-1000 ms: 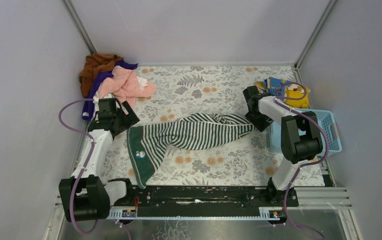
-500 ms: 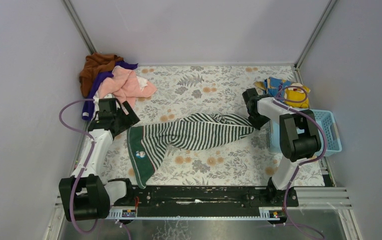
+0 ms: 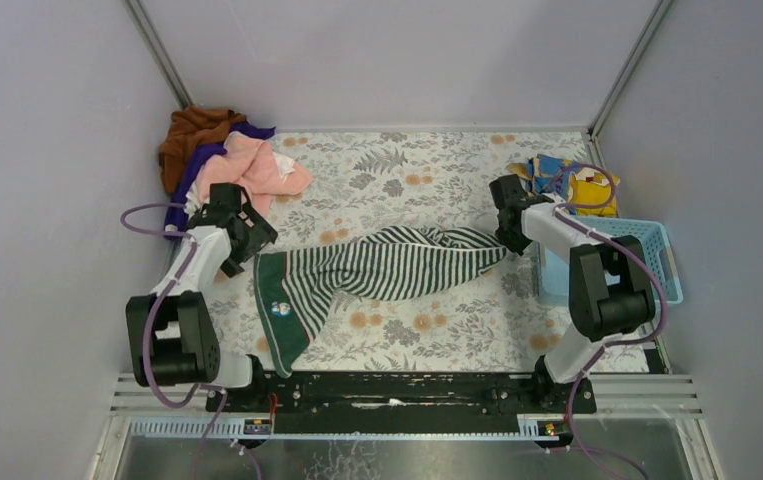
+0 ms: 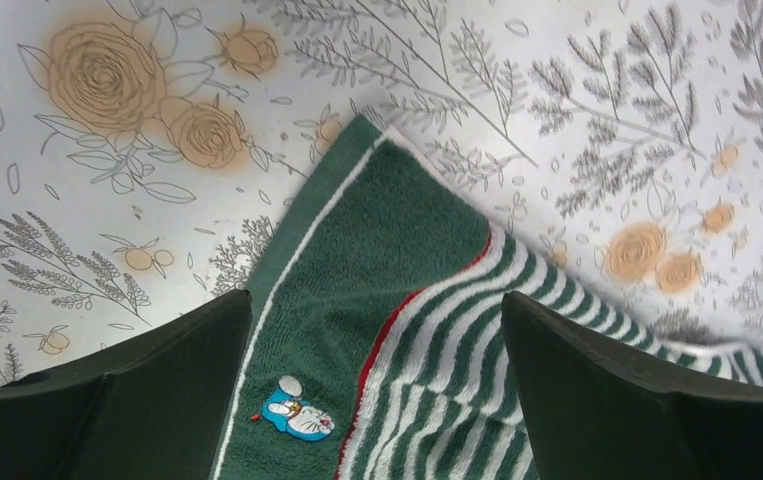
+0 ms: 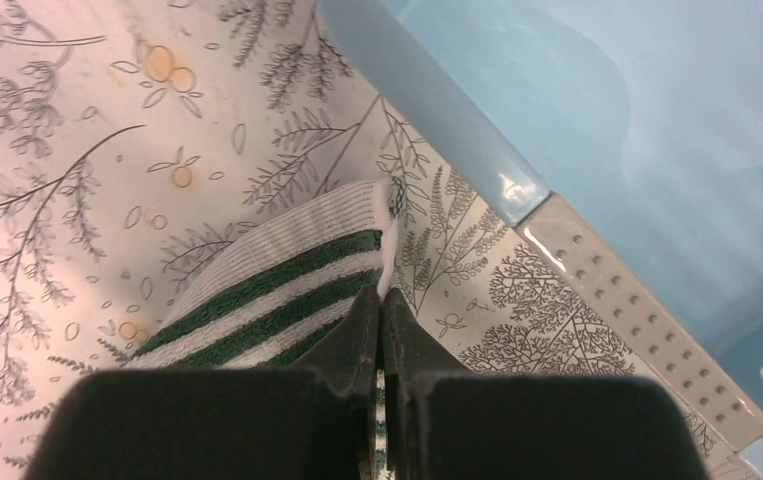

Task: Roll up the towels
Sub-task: Flatten out the towel at the center of the board.

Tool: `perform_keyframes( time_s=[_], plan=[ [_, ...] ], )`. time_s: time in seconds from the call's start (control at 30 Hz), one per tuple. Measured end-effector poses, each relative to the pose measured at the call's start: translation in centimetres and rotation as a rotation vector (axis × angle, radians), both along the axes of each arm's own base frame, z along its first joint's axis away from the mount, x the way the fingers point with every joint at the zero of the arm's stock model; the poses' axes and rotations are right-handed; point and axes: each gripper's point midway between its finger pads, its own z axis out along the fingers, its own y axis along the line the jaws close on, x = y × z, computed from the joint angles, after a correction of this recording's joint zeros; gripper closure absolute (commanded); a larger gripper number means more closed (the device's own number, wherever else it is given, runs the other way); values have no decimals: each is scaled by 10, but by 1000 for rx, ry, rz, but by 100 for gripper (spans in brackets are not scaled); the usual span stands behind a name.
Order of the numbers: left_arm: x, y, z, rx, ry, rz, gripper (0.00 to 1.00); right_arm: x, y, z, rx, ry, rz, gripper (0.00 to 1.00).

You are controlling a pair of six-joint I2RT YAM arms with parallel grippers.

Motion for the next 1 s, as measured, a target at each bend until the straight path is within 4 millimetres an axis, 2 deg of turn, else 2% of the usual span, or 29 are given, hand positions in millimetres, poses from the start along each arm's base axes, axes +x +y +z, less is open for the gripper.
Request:
perform_keyframes(
  time_s=[0.07,0.2,0.27,0.37,0.6,0.8,1.0],
  plan=[
    [7,4,-1,6,27,33,11,3,1,3,3,-20,24,100],
    [25,12,-5,19,59,77,34,5,5,7,19,-47,75,100],
    [30,13,-10,19,78,88,43,5,7,8,27,-57,93,100],
    [31,15,-26,25,130,105,51,8,9,11,35,-76,115,100],
    [22,18,-67,33,264,133,55,14,15,13,55,-109,156,100],
    [35,21,-69,52,268,141,56,14,19,10,70,-108,181,100],
    [37,23,-69,66,272,147,50,15,20,12,69,-114,204,100]
  ],
)
